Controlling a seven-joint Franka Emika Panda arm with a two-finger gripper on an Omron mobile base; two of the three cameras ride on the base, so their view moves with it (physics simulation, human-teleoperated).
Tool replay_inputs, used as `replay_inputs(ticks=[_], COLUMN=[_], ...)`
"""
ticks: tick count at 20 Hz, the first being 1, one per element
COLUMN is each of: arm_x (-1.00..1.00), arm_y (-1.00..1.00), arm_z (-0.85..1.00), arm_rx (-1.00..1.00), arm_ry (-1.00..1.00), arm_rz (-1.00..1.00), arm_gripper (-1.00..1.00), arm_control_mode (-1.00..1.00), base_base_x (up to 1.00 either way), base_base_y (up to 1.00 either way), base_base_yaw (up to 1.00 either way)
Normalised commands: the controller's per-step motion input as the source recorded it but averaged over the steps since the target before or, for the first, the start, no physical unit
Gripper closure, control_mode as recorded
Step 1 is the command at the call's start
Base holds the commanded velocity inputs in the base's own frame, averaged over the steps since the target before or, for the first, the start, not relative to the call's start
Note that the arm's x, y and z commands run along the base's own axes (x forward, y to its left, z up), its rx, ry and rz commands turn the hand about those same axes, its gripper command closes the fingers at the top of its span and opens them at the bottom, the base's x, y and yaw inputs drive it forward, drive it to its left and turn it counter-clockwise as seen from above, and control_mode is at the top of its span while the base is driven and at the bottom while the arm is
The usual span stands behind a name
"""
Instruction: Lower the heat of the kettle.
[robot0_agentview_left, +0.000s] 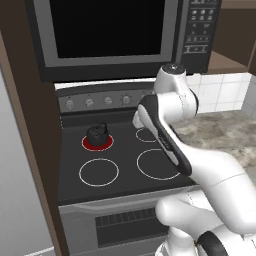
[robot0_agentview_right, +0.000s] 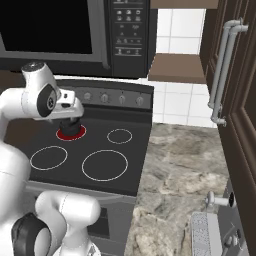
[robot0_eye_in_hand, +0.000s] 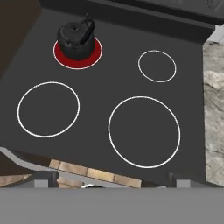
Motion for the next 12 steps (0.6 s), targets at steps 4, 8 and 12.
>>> replay_inputs(ticks=[4,8,12], arm_x=[0.23,0.22,0.27], arm_y=[0.86,0.58,0.59], arm_z=[-0.02,0.06,0.09], arm_rx=[-0.06,-0.11,-0.19], arm_ry=[0.07,0.00,0.00], arm_rz=[0.01,0.05,0.09], arm_gripper=[-1.00,-1.00,-1.00], arm_control_mode=[-1.00,-1.00,-1.00], base_base_x=[0.00,0.00,0.00], base_base_y=[0.00,0.00,0.00], base_base_yaw=[0.00,0.00,0.00])
